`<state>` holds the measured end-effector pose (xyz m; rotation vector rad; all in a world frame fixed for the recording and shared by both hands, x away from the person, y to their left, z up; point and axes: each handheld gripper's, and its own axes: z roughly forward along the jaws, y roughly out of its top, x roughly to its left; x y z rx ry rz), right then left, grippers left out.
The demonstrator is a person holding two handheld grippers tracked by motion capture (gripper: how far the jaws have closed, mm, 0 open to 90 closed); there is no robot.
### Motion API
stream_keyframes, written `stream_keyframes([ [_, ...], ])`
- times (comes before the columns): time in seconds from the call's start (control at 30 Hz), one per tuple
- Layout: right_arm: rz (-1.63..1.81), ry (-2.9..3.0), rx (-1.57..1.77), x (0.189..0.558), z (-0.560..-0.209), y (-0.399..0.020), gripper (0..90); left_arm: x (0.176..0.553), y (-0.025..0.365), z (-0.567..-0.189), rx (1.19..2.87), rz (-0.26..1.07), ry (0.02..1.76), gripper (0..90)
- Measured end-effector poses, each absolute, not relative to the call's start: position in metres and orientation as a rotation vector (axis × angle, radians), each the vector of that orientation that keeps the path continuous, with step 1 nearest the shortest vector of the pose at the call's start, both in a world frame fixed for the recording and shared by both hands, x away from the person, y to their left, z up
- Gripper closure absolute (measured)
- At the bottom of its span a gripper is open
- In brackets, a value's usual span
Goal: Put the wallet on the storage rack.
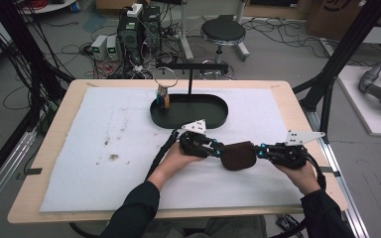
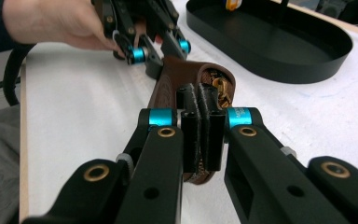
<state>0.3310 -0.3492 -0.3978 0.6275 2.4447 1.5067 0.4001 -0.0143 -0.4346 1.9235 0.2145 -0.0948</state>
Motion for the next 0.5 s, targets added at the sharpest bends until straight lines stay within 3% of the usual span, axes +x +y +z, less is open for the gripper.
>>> stream_keyframes([
  [0.13,1.502,2.455,0.610,0.331,-0.399,-0.346,84.6,0.395,-0.006,-0.428,1.908,-0.061,0.189,71.4],
  [0.5,1.635,2.430,0.591,0.331,-0.395,-0.341,57.3,0.373,0.020,-0.406,1.894,0.049,0.128,72.1],
])
